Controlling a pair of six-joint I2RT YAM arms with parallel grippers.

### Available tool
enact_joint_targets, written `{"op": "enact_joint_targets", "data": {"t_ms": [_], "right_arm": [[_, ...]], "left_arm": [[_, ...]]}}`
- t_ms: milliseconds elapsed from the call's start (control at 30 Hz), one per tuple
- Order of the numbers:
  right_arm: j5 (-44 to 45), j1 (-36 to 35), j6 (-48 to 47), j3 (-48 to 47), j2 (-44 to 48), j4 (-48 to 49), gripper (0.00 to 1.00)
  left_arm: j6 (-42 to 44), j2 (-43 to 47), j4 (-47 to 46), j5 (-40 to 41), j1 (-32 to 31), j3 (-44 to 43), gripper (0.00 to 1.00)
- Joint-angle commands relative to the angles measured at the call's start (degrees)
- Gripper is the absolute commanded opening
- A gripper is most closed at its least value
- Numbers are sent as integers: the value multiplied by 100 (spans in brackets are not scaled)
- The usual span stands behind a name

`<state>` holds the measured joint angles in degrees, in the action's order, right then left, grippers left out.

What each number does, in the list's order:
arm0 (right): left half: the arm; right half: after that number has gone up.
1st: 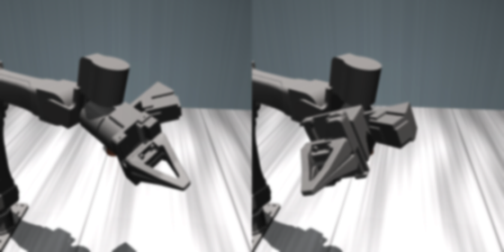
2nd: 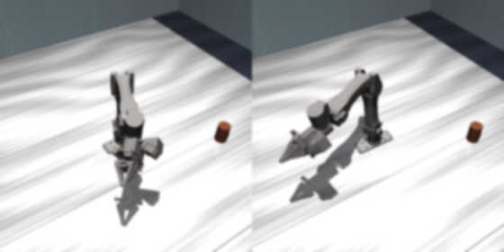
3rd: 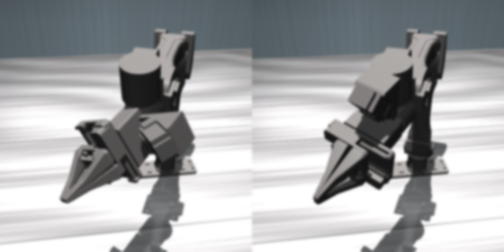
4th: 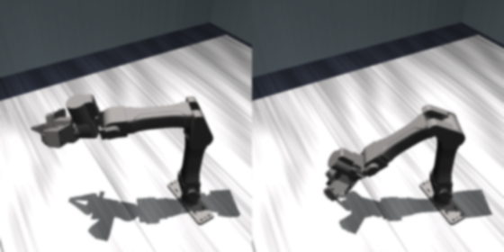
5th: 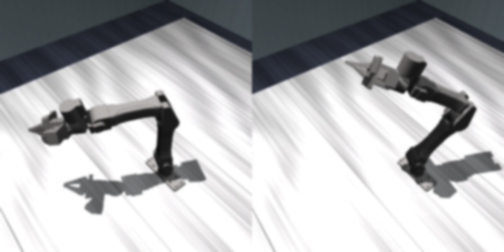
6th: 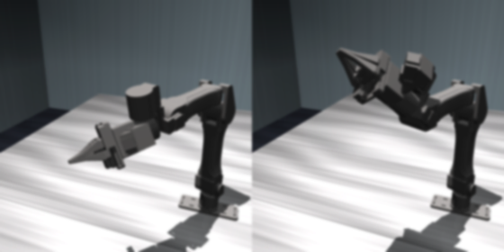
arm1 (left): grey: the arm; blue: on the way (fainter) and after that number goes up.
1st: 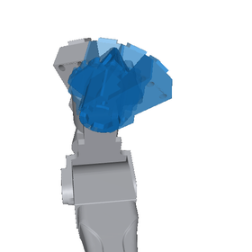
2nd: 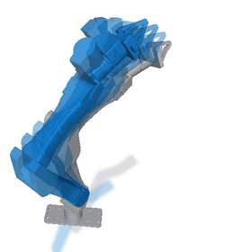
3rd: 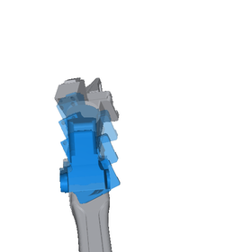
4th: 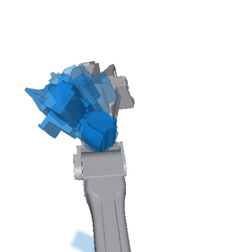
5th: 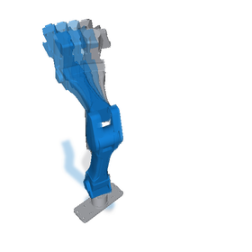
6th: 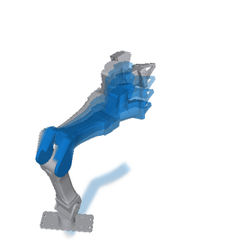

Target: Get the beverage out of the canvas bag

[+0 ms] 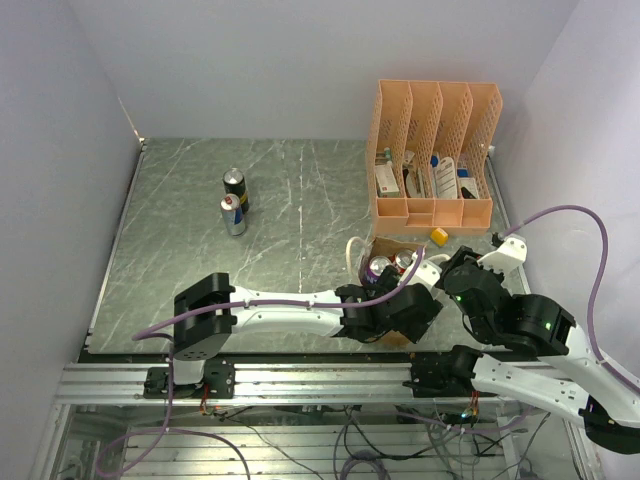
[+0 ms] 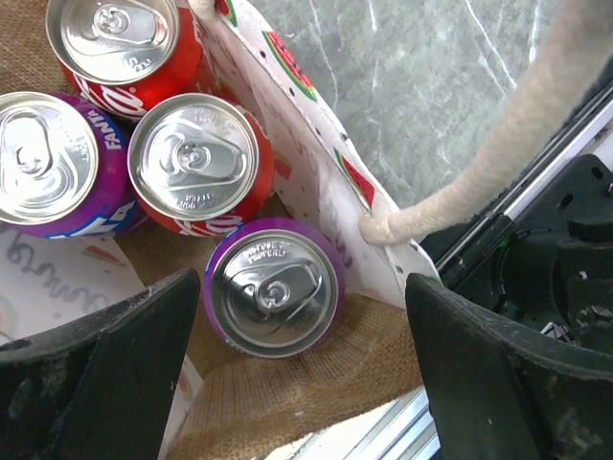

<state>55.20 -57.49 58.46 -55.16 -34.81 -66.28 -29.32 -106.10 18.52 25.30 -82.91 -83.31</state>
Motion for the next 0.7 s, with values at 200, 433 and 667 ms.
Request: {"op": "enact_joint_targets", "data": {"t_ms": [200, 433, 667], "right_arm": [[177, -32, 142, -36, 69, 181, 55], [169, -27, 108, -26, 64, 220, 55], [158, -33, 131, -39, 16, 181, 55]], "left_arm": [[-288, -514, 1222, -276, -125, -172, 94], [-467, -52, 976, -404, -127, 426, 96], [-414, -559, 787, -631, -48, 210, 96]]}}
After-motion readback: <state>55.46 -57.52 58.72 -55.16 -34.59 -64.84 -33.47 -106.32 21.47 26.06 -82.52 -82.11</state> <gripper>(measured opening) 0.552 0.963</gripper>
